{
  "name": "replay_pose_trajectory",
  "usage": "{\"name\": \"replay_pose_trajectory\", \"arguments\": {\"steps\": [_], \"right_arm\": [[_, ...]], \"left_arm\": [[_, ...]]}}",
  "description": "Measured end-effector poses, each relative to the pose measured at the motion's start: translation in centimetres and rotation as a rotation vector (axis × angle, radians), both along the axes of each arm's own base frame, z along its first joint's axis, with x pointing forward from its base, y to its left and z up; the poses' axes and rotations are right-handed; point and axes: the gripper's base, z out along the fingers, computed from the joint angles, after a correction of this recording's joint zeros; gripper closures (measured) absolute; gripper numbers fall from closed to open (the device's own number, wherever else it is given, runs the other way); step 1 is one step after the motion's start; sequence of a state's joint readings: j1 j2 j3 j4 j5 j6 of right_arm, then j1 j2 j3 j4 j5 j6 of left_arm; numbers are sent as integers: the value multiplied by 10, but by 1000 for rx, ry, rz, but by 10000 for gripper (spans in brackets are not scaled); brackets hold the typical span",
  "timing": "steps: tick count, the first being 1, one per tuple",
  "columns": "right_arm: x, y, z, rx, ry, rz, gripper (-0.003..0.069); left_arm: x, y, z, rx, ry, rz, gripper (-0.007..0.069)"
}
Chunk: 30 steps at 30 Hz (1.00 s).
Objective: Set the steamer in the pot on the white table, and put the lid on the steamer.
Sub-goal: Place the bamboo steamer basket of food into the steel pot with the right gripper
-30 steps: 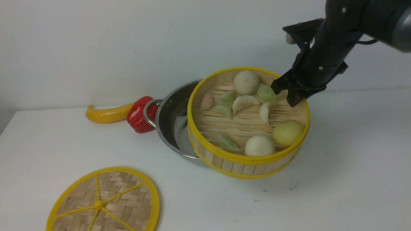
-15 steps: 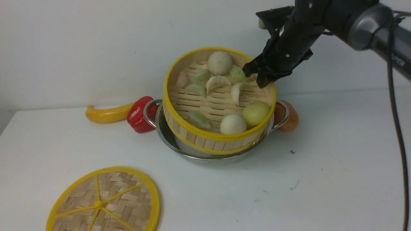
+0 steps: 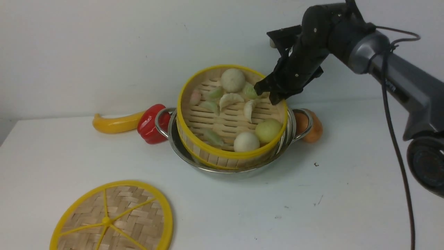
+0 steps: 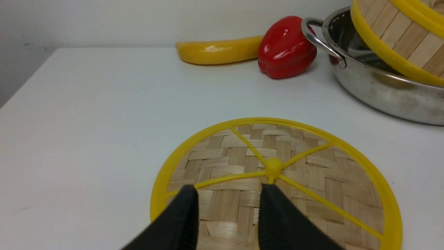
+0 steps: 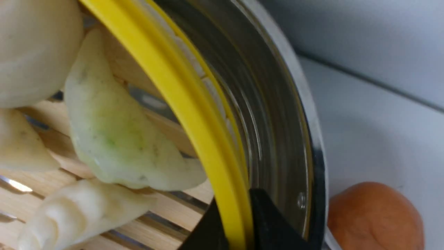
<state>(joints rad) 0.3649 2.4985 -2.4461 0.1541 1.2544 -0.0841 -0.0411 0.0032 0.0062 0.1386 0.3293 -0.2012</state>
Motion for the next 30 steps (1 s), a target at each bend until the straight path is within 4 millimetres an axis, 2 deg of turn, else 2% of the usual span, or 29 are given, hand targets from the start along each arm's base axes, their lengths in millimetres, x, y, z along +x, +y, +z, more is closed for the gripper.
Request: {"name": "replay_pose_trajectory", "arguments": {"steps": [6, 17, 24, 26, 30], "right_arm": [[3, 1, -19, -19, 26, 6, 606], [5, 1, -23, -25, 17, 12, 584], [5, 1, -20, -14, 12, 11, 408], [4, 3, -14, 7, 9, 11, 328], [2, 3, 1, 32, -16, 13, 257]], "left_arm": [[0, 0, 0, 0, 0, 0, 384], [0, 0, 0, 0, 0, 0, 384], [0, 0, 0, 0, 0, 0, 384], [0, 0, 0, 0, 0, 0, 384], [0, 0, 0, 0, 0, 0, 384]]}}
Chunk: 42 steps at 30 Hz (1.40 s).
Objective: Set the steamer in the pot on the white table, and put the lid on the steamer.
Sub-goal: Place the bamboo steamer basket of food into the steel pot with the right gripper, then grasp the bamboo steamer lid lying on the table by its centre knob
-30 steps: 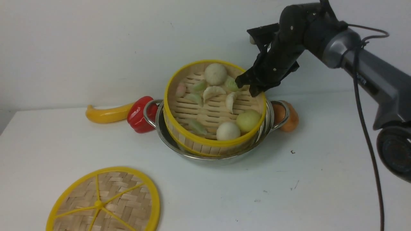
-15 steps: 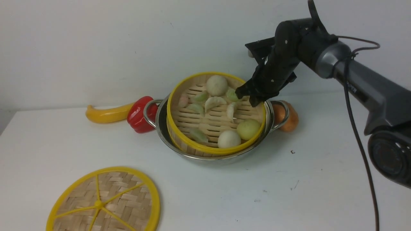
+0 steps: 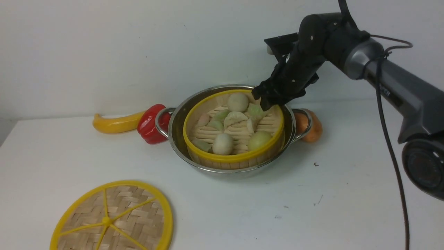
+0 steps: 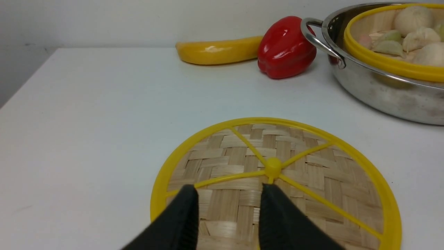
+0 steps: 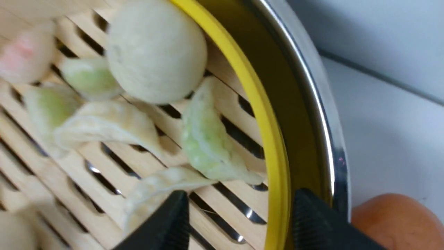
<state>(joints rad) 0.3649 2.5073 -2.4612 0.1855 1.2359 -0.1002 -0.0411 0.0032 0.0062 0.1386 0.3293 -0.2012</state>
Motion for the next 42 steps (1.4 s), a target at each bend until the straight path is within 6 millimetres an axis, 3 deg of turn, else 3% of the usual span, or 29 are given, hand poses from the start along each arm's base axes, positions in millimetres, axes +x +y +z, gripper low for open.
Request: {"name": "replay_pose_trajectory", "arguments": {"steps": [2, 9, 14, 18, 20, 26, 33, 42], "right_arm": [[0, 0, 7, 6, -16, 0, 245], [-5, -10, 94, 43, -257, -63, 281], [-22, -34, 165, -22, -465, -189, 433], [-43, -51, 212, -52, -584, -256, 610], [-58, -58, 237, -39, -636, -273, 653], [-104, -73, 298, 93, -732, -307, 665], [-136, -70, 327, 261, -733, -237, 658], [-136, -67, 324, 233, -736, -171, 630]], "left_arm": [[0, 0, 0, 0, 0, 0, 384], [0, 0, 0, 0, 0, 0, 384], [0, 0, 0, 0, 0, 0, 384], [0, 0, 0, 0, 0, 0, 384], [0, 0, 0, 0, 0, 0, 384], [0, 0, 0, 0, 0, 0, 384], [0, 0, 0, 0, 0, 0, 384], [0, 0, 0, 0, 0, 0, 384]]}}
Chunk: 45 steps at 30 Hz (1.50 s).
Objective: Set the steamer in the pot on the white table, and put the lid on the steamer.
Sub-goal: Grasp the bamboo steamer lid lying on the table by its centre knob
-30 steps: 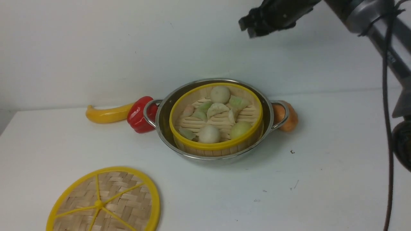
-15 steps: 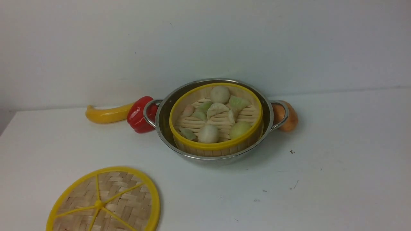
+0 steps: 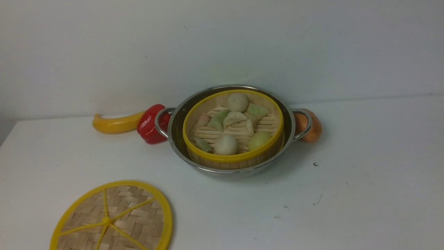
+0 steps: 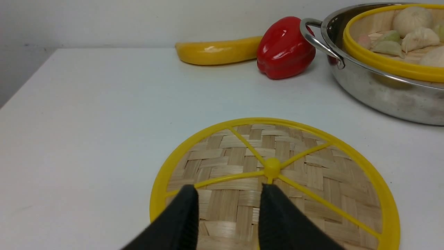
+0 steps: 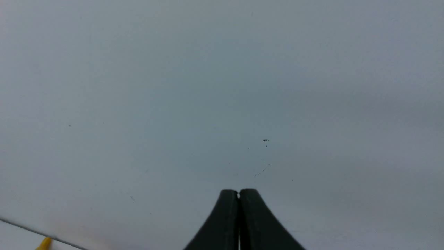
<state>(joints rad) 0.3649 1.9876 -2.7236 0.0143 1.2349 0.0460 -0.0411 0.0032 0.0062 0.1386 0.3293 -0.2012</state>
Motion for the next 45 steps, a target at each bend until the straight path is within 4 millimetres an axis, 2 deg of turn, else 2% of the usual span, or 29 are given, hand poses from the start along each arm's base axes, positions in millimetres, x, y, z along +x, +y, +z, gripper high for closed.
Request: {"name": "replay_pose_trajectory", "arguments": {"steps": [2, 4, 5, 6, 8, 9, 11, 14, 16, 17, 19, 24, 29, 34, 39, 41, 45], "right_arm": [[-4, -2, -1, -10, 24, 0, 619], [-17, -7, 1, -24, 52, 1, 611], [-20, -8, -4, -37, 80, 1, 608], [-34, -14, -1, -45, 78, -3, 603], [-53, -23, -14, -77, 94, -20, 595], [-53, -23, -14, -77, 94, -20, 595], [-86, -40, -28, -109, 50, -45, 585], [-133, -62, -56, -116, -20, -72, 573], [-156, -75, -88, -117, -29, -92, 564], [-162, -78, -94, -112, -30, -98, 564], [-194, -96, -128, -75, -40, -146, 552], [-240, -121, -179, -9, -105, -229, 533], [-271, -134, -236, 12, -207, -305, 512], [-297, -139, -272, 19, -314, -338, 496], [-310, -139, -300, 22, -352, -339, 480], [-310, -139, -317, 18, -332, -340, 472], [-308, -140, -336, 5, -260, -344, 463]], "left_arm": [[0, 0, 0, 0, 0, 0, 384], [0, 0, 0, 0, 0, 0, 384], [0, 0, 0, 0, 0, 0, 384], [0, 0, 0, 0, 0, 0, 384], [0, 0, 0, 0, 0, 0, 384], [0, 0, 0, 0, 0, 0, 384], [0, 0, 0, 0, 0, 0, 384], [0, 0, 0, 0, 0, 0, 384], [0, 0, 0, 0, 0, 0, 384], [0, 0, 0, 0, 0, 0, 384], [0, 0, 0, 0, 0, 0, 384], [0, 0, 0, 0, 0, 0, 384], [0, 0, 0, 0, 0, 0, 384], [0, 0, 0, 0, 0, 0, 384], [0, 0, 0, 0, 0, 0, 384], [0, 0, 0, 0, 0, 0, 384], [0, 0, 0, 0, 0, 0, 384]]}}
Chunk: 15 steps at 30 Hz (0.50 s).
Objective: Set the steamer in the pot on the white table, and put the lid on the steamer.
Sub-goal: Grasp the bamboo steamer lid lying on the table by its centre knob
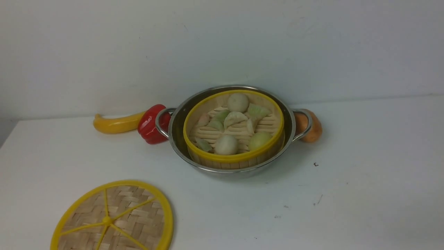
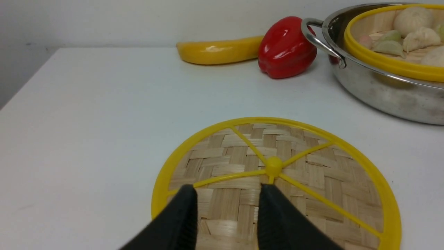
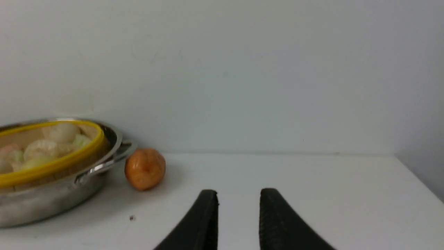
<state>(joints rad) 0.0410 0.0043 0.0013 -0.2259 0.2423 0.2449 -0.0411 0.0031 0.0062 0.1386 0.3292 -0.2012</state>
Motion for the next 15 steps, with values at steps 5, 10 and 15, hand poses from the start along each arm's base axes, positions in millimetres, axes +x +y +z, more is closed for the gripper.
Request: {"name": "replay_pose_trajectory", "arguments": {"steps": [5, 10, 15], "right_arm": [[0, 0, -8, 12, 67, 6, 454], [-1, 1, -10, 15, 93, 19, 439], [-1, 1, -10, 16, 93, 22, 425]], "left_arm": [[0, 0, 0, 0, 0, 0, 384], [0, 0, 0, 0, 0, 0, 384], [0, 0, 0, 0, 0, 0, 384]]}}
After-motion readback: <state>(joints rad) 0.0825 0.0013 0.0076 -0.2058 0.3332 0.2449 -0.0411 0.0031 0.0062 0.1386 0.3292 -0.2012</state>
